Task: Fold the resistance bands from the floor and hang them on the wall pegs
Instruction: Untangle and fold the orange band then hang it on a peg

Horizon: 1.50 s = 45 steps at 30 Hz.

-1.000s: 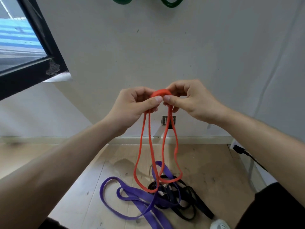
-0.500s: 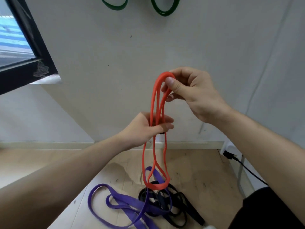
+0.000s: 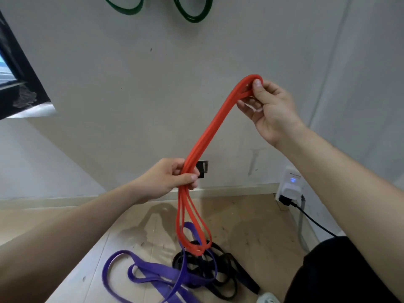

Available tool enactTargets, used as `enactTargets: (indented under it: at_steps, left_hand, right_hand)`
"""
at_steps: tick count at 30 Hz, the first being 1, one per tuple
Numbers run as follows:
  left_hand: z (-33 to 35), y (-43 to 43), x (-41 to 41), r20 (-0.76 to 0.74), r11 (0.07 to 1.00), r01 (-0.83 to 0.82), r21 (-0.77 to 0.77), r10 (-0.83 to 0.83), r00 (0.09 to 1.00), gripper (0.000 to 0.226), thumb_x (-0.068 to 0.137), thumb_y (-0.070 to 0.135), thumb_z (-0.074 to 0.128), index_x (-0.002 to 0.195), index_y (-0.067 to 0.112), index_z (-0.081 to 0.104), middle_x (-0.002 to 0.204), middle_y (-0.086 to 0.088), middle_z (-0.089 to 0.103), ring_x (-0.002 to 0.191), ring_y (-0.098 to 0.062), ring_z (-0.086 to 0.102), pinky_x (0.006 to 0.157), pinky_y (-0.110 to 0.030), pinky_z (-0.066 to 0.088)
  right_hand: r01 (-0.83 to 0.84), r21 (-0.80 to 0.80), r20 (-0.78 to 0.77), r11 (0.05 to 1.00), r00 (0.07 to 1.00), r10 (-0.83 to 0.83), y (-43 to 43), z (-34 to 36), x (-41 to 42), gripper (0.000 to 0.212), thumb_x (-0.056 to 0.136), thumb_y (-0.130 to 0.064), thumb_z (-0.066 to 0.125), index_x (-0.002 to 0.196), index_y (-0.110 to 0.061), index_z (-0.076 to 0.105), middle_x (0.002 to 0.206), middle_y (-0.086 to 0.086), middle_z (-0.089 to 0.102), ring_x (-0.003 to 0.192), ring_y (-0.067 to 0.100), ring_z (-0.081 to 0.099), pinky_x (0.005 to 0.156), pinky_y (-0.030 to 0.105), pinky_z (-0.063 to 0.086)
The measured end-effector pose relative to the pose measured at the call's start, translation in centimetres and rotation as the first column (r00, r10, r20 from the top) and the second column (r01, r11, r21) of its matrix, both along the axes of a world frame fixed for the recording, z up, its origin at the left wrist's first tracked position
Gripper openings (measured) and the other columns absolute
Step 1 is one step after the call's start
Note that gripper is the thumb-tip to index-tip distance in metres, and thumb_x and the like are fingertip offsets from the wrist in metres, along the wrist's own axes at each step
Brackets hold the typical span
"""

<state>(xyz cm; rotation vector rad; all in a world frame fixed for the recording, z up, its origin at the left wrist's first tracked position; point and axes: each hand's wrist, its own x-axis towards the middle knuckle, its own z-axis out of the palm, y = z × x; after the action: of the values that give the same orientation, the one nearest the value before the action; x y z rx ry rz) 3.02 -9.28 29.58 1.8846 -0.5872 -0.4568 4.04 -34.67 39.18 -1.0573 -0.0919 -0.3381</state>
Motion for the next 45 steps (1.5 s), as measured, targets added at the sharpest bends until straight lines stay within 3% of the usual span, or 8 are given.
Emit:
enactTargets:
  at_steps: [7,12,16,21,25,30,39,45]
  left_hand:
    - [0.5,2.2,0.7,0.068,0.982,-0.190,0.004,0.190,0.979,0.021,0.096,0.021,0.065,0.104,0.003,0.070,0.072,-0.005,0.070,0.071,-0.016,0.068,0.080,-0.037,0.058]
    - [1.7,2.4,0.7,0.158,0.975,-0.220,-0.017,0.220,0.963,0.024,0.097,0.024,0.063,0.101,0.001,0.069,0.064,0.003,0.063,0.067,-0.013,0.064,0.075,-0.030,0.056]
    - [2.4,2.0,0.4,0.191,0.986,-0.155,0.052,0.143,0.971,0.022,0.097,0.025,0.064,0.094,0.004,0.069,0.064,0.005,0.059,0.066,-0.011,0.062,0.075,-0.032,0.054]
    - [3.5,1.6,-0.5,0.223,0.993,-0.081,0.081,0.061,0.973,0.021,0.097,0.023,0.065,0.094,0.004,0.071,0.068,-0.001,0.065,0.067,-0.011,0.061,0.068,-0.025,0.052]
    - [4.1,2.9,-0.6,0.208,0.994,-0.094,0.047,0.083,0.975,0.016,0.097,0.021,0.064,0.097,0.006,0.072,0.068,0.001,0.062,0.067,-0.013,0.061,0.067,-0.024,0.054]
    - [4.1,3.8,-0.9,0.186,0.993,-0.112,0.047,0.102,0.977,0.018,0.089,0.018,0.074,0.100,0.005,0.072,0.076,-0.007,0.067,0.072,-0.014,0.067,0.072,-0.022,0.056]
    - [3.7,4.5,-0.6,0.196,0.988,-0.145,-0.050,0.152,0.969,0.022,0.093,0.015,0.070,0.114,0.011,0.068,0.077,0.003,0.069,0.075,-0.014,0.070,0.076,-0.025,0.058]
    - [3.7,4.2,0.3,0.127,0.904,-0.311,-0.294,0.359,0.925,0.016,0.101,0.018,0.059,0.114,0.014,0.068,0.073,0.003,0.059,0.067,-0.014,0.063,0.069,-0.024,0.056]
  right_hand:
    - [-0.146,-0.377,-0.283,0.914,0.958,0.036,-4.5,-5.1,1.8,0.016,0.098,0.004,0.054,0.094,-0.011,0.061,0.085,0.008,0.069,0.075,0.016,0.069,0.072,0.034,0.062]
    - [-0.503,-0.845,-0.515,0.183,0.857,-0.019,-5.8,-8.8,1.8,0.017,0.085,-0.001,0.072,0.090,-0.018,0.072,0.092,0.005,0.074,0.088,0.019,0.067,0.081,0.043,0.057]
    - [-0.539,-0.842,-0.537,-0.012,0.836,0.111,-2.0,-7.6,0.5,0.050,0.083,-0.018,0.081,0.129,-0.024,0.063,0.126,-0.004,0.067,0.116,0.015,0.061,0.078,0.014,0.050]
    - [-0.504,-0.831,-0.355,0.234,0.806,0.474,6.0,-6.2,-2.3,0.048,0.085,-0.019,0.079,0.129,-0.017,0.060,0.118,0.000,0.070,0.110,0.011,0.066,0.094,0.022,0.053]
    - [-0.334,-0.882,-0.205,0.333,0.907,0.368,8.2,-6.2,-2.6,0.019,0.096,-0.016,0.066,0.107,-0.001,0.061,0.083,0.009,0.061,0.073,0.013,0.061,0.066,0.028,0.053]
    - [-0.321,-0.899,-0.210,0.298,0.913,0.350,7.1,-3.9,-3.0,0.027,0.099,-0.028,0.060,0.096,-0.001,0.061,0.076,0.008,0.052,0.068,0.017,0.057,0.067,0.034,0.056]
    - [-0.164,-0.551,-0.085,0.818,0.986,0.140,4.2,-2.6,-1.1,0.021,0.105,-0.019,0.050,0.084,-0.015,0.053,0.059,-0.004,0.038,0.054,0.011,0.041,0.066,0.030,0.053]
    - [-0.190,-0.620,-0.151,0.761,0.981,0.121,2.2,-4.3,-0.1,0.010,0.104,-0.024,0.052,0.098,-0.017,0.056,0.067,-0.002,0.043,0.059,0.011,0.045,0.069,0.033,0.050]
